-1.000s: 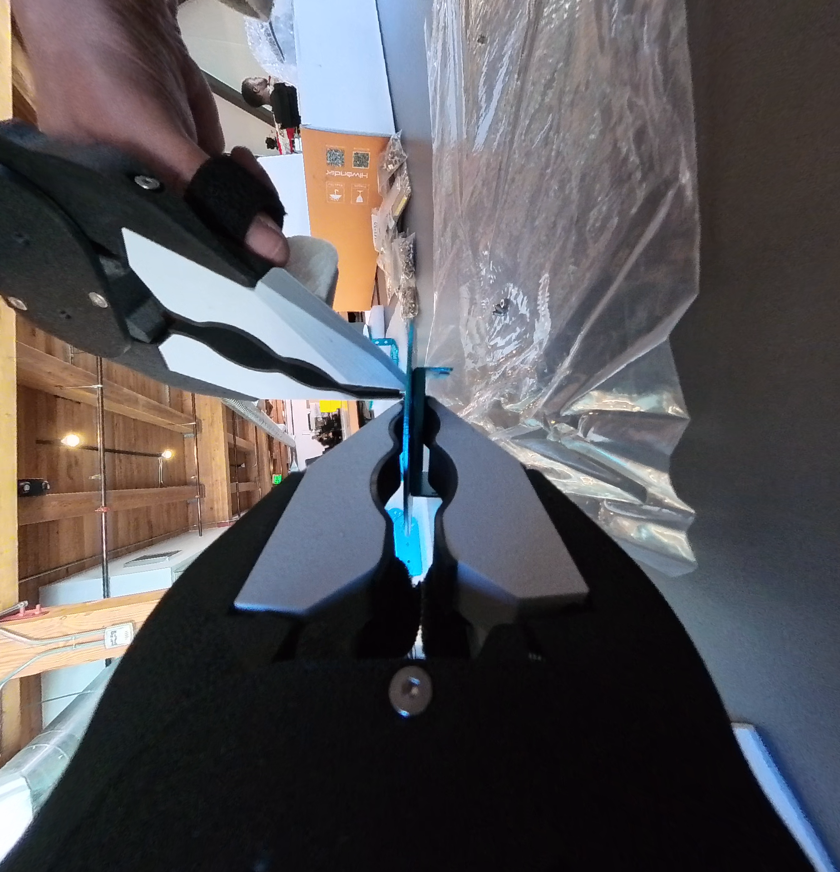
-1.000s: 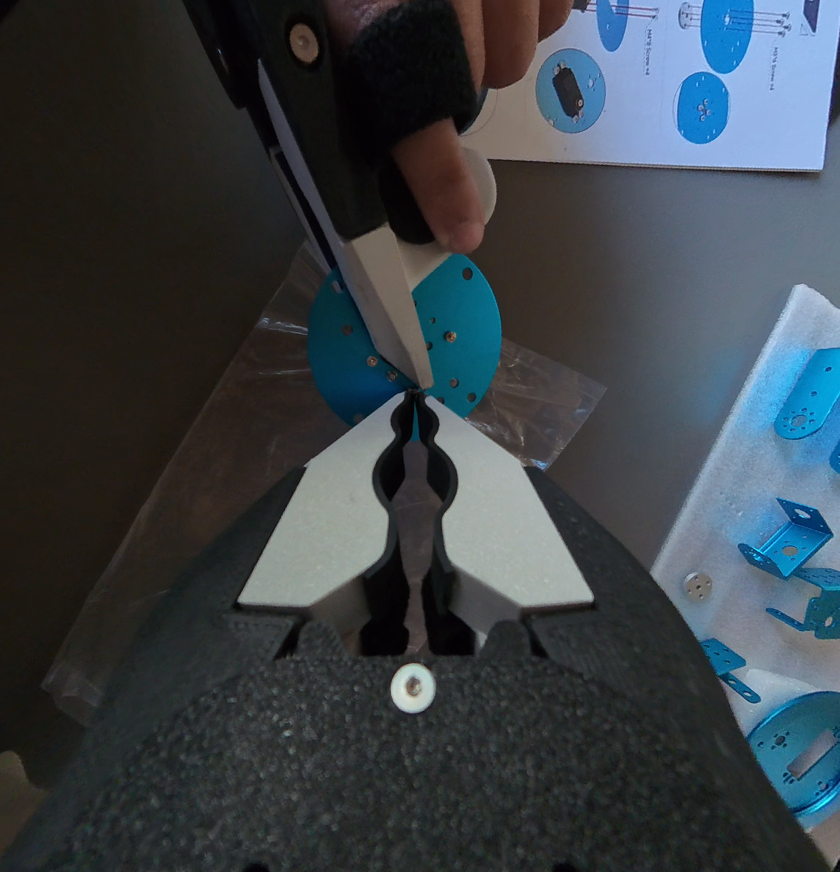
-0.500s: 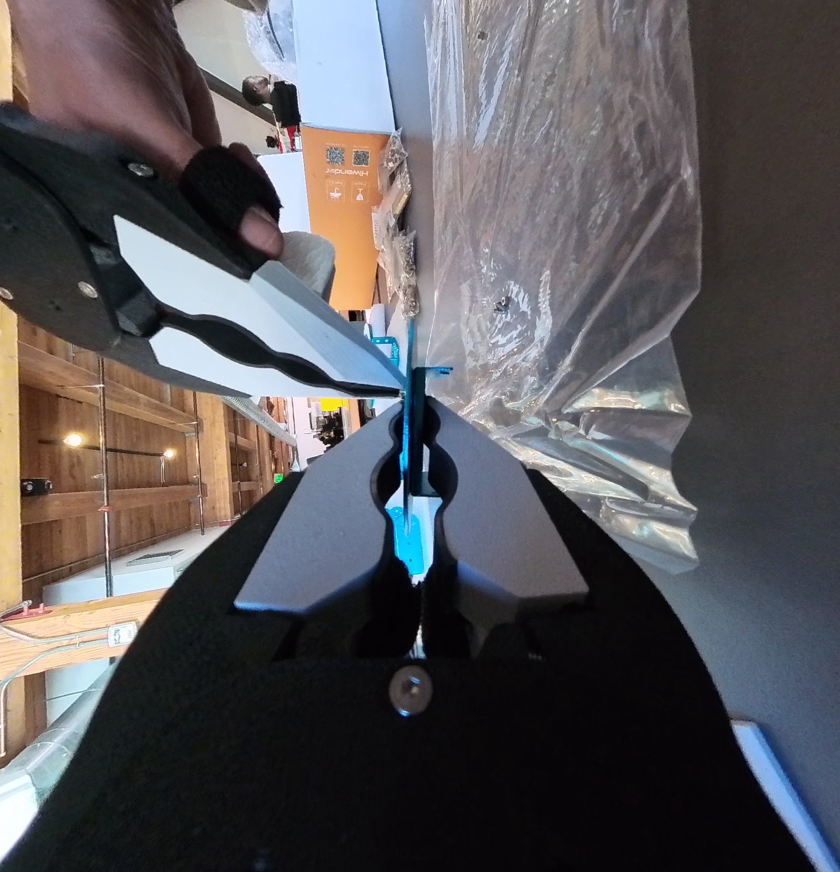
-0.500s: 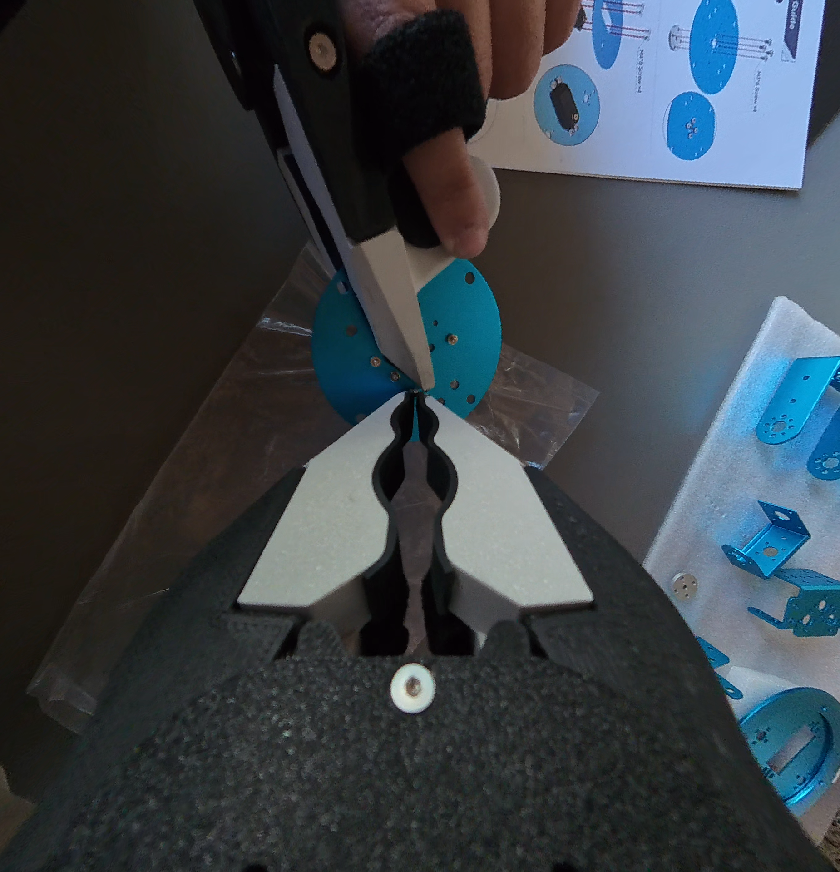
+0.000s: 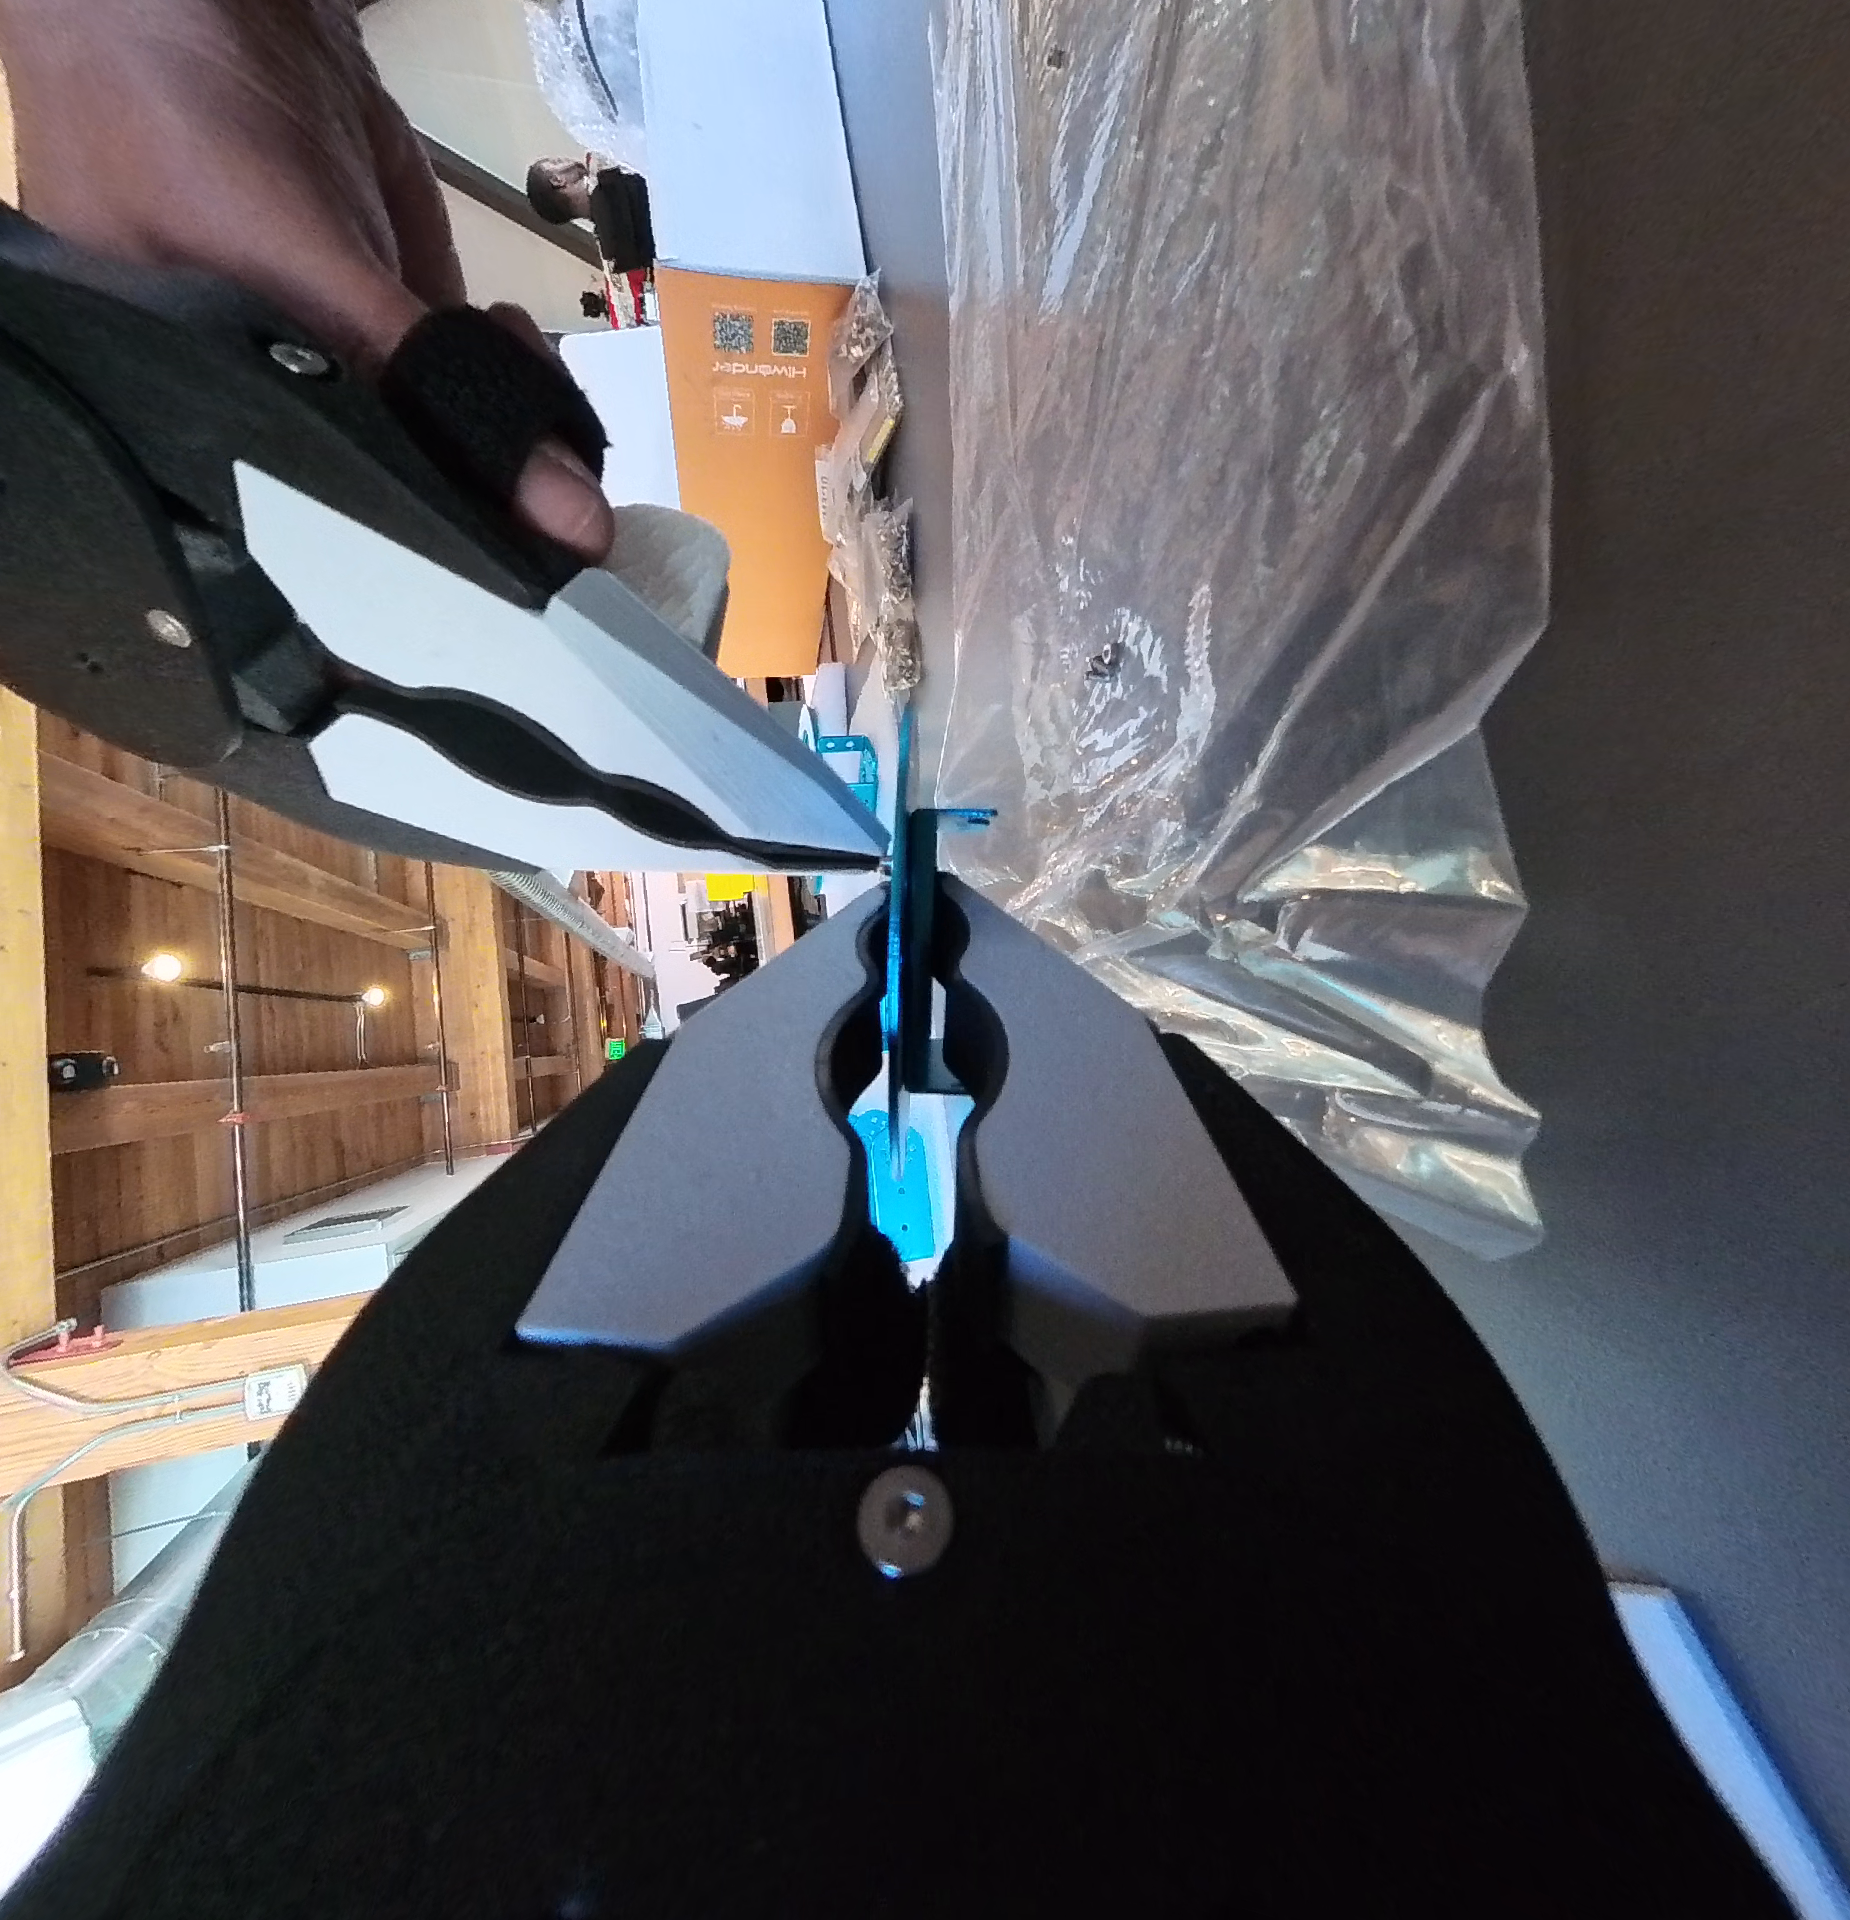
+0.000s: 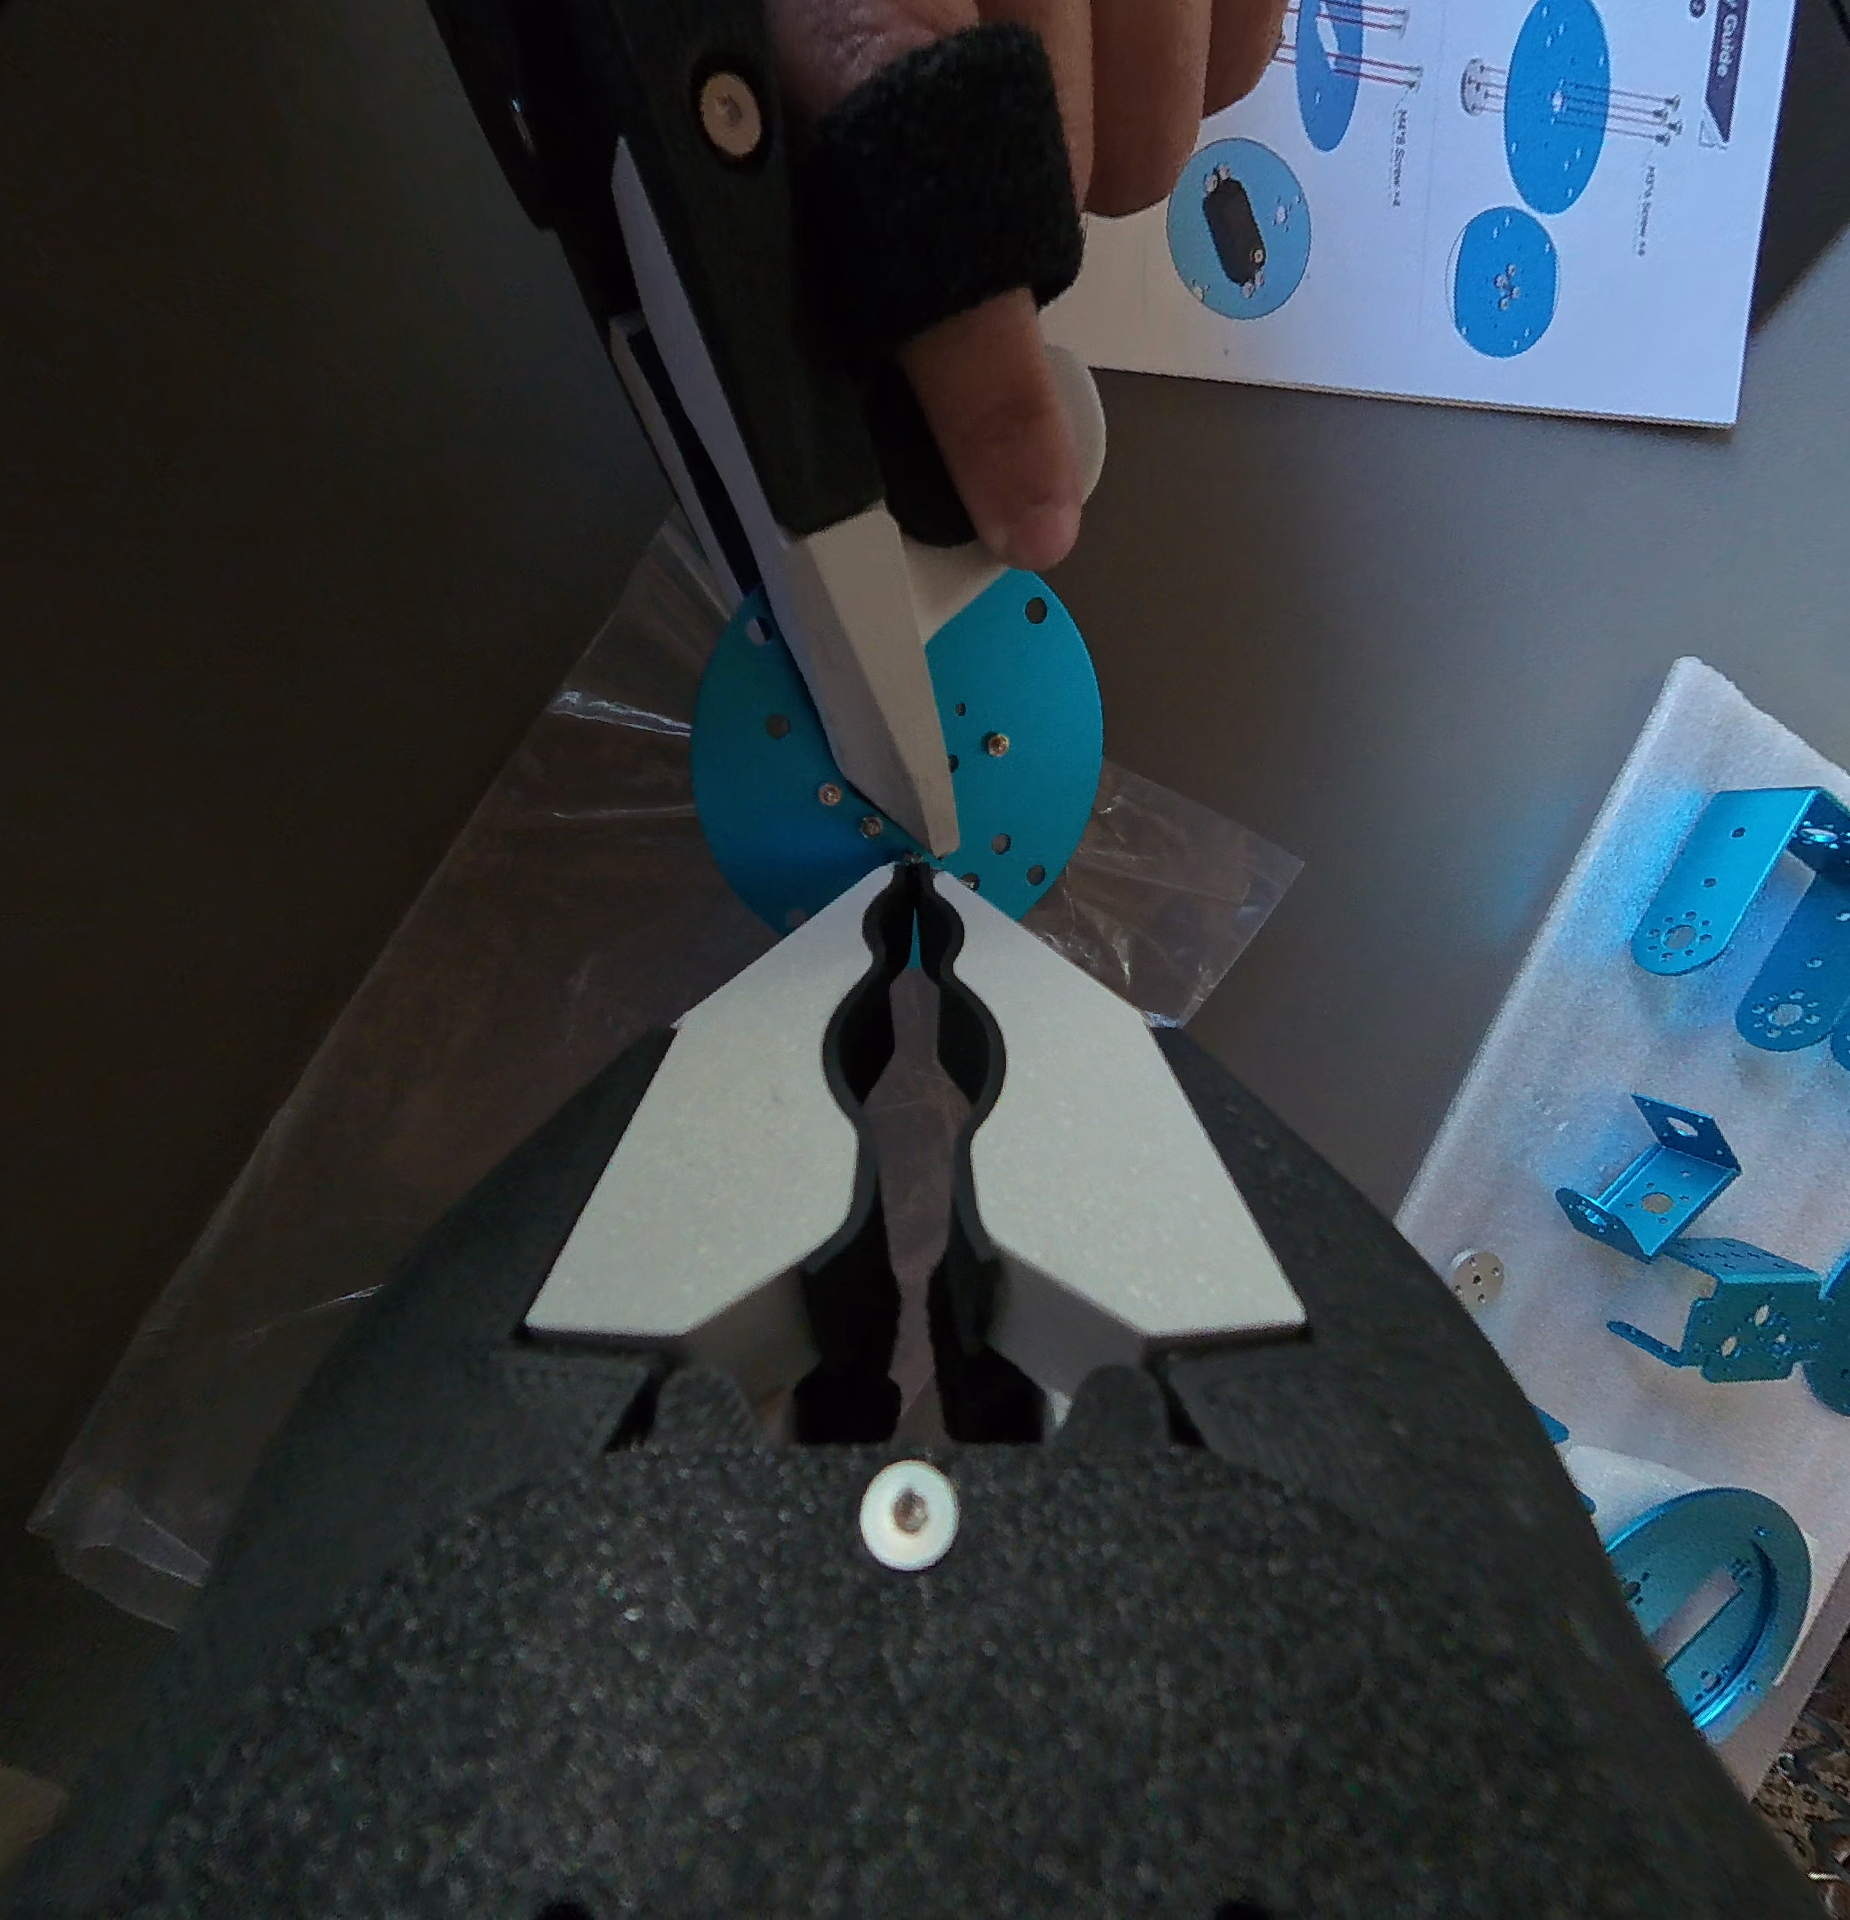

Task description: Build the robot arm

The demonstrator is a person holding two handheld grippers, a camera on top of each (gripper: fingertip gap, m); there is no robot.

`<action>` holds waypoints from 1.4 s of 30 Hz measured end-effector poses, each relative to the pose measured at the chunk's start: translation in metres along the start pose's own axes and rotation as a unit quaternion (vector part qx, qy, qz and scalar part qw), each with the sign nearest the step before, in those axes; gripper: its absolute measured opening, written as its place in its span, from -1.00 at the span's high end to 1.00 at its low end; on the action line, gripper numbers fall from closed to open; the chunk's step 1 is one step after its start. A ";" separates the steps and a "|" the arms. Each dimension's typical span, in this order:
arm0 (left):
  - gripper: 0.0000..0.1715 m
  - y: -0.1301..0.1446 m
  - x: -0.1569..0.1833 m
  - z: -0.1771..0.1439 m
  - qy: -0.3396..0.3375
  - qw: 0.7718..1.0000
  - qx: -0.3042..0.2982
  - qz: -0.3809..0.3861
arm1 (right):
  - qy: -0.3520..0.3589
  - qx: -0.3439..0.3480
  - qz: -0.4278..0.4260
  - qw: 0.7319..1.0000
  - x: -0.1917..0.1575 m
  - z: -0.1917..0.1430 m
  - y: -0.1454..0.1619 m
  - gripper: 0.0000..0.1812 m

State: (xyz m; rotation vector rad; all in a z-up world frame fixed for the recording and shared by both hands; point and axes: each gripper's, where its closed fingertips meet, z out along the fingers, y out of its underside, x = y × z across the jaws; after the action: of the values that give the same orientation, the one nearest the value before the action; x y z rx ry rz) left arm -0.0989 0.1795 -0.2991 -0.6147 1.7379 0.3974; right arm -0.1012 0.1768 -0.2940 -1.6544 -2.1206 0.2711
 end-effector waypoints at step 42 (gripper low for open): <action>0.98 -0.016 -0.033 -0.013 -0.107 0.993 0.037 -0.011 | 0.097 0.361 0.197 0.906 -0.020 -0.049 -0.034 0.47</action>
State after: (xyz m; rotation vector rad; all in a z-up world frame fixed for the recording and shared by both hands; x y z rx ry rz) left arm -0.0938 0.1662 -0.2627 -0.5179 1.5329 0.3669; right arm -0.1053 0.1434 -0.2407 -1.5286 -1.2758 0.8574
